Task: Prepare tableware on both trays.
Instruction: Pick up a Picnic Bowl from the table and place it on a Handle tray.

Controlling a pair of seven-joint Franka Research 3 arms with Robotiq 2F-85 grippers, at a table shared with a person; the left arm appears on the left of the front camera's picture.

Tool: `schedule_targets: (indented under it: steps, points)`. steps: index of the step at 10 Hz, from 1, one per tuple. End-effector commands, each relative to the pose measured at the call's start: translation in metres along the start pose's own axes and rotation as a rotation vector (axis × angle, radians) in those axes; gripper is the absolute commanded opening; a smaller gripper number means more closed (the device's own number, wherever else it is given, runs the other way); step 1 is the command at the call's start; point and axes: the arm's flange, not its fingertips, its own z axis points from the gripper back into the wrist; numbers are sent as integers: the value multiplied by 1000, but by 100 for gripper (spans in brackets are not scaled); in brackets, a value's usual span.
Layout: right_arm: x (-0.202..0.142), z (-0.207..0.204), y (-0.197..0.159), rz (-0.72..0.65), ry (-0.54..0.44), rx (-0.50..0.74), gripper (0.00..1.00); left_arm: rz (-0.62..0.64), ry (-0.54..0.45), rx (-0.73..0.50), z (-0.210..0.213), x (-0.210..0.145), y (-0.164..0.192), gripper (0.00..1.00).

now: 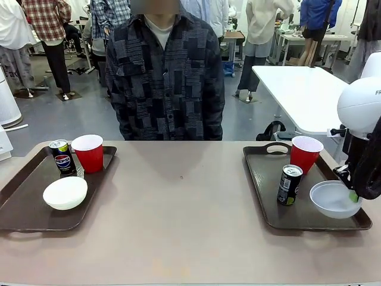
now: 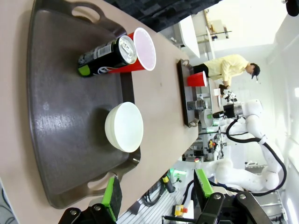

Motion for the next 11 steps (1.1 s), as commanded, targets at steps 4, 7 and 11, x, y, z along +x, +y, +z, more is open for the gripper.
schedule_targets:
  steps: [4,7,11]
  points:
    - [37,-34,9,-211,-105,75,5,14,-4,-7,2,-1,-3,82]
    - [42,-48,4,-261,-148,73,5,14,-4,-7,2,-1,-3,82]
    - [46,-60,-2,-281,-124,76,5,14,-4,-7,2,-1,-3,82]
